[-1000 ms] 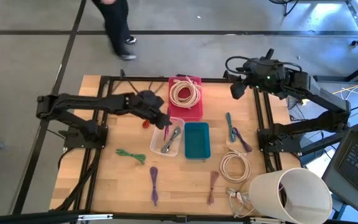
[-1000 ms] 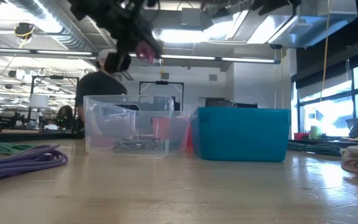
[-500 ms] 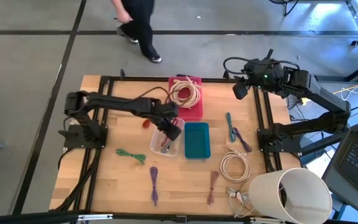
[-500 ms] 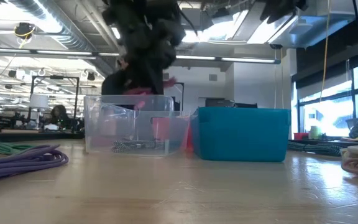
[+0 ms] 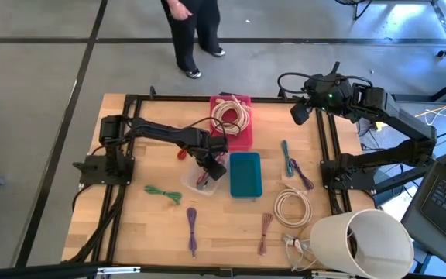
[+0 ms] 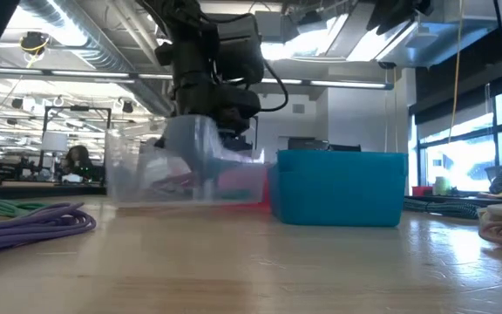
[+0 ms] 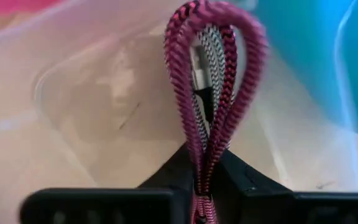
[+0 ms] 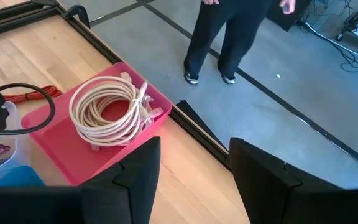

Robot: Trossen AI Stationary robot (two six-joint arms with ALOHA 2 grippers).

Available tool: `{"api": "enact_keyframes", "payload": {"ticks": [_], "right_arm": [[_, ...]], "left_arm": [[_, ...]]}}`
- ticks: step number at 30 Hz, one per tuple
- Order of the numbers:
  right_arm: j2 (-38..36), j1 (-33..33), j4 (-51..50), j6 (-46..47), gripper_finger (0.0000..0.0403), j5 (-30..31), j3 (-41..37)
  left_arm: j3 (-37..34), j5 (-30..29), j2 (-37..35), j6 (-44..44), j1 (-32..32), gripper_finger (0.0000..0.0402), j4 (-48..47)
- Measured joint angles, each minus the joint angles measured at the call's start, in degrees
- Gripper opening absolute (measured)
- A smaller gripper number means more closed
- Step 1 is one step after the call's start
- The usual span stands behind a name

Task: Pick & Place USB Port
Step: Put the black and pink charger cable into the transparent bin, then put the black and blue charger cable into the transparent bin

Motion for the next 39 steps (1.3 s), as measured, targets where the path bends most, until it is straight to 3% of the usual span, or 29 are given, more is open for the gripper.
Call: {"api": "enact_keyframes", "payload": {"ticks": [7,12,18,21,25,29,39], "right_arm": [[0.00,0.00,0.00,0.09,0.0194,0.00,0.00],[0.00,0.00,-0.01,0.22,0.0194,0.00,0.00],[0.00,0.00,-3.23,3.99,0.0194,-0.28,0.00],[-0.07,0.00,-7.46,10.76,0.0194,-2.79,-0.29],[-0.09,1.05,-11.31,20.51,0.0194,-11.18,-3.35],[-0.04,3.91,-11.27,28.91,0.0194,-16.48,-10.58],[0.17,5.66,4.96,42.39,0.0194,-16.52,-32.23]], "left_arm": [[-0.22,3.36,-1.68,0.67,-0.07,0.0163,-0.05],[0.01,8.24,-4.84,-1.78,1.28,0.0213,-0.67],[2.45,6.38,-16.53,-0.36,2.90,0.0212,-0.45],[3.19,1.95,-24.92,3.64,3.70,0.0202,-0.13],[3.21,-7.01,-36.05,10.26,4.61,0.0190,0.38],[3.21,-13.12,-45.29,17.09,6.01,0.0182,0.64],[3.21,-17.92,-57.38,27.48,10.25,0.0184,3.03]]}}
